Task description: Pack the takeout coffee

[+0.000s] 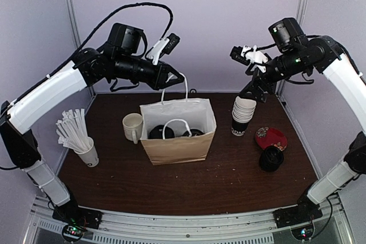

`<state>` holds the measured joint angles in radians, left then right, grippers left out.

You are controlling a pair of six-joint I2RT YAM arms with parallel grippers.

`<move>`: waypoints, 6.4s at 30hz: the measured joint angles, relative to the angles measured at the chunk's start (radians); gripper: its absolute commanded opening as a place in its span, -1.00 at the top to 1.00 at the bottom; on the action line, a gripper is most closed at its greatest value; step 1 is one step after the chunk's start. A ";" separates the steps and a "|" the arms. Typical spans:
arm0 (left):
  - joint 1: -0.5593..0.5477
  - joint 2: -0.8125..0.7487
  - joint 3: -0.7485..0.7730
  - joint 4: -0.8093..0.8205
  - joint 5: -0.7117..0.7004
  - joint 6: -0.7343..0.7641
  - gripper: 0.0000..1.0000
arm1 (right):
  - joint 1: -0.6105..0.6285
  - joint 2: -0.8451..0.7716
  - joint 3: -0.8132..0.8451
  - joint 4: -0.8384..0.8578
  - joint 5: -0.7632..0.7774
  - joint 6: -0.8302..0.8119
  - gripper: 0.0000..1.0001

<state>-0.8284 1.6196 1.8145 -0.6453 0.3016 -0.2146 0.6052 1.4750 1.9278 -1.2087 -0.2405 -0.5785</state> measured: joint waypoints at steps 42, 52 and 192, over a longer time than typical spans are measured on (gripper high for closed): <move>-0.238 -0.186 -0.294 0.039 0.182 -0.003 1.00 | -0.014 -0.047 -0.093 -0.059 -0.325 -0.045 -0.82; -0.238 -0.185 -0.317 0.047 0.185 -0.016 1.00 | 0.134 -0.156 -0.110 -0.230 -0.582 -0.194 -0.42; -0.041 -0.106 -0.335 0.097 0.218 0.098 1.00 | 0.517 0.313 -0.333 0.220 0.365 -0.304 0.58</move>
<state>-0.8692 1.5131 1.4792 -0.5484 0.5198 -0.1162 1.1221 1.7878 1.5944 -0.9886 0.1249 -0.8829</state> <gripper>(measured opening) 0.006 0.276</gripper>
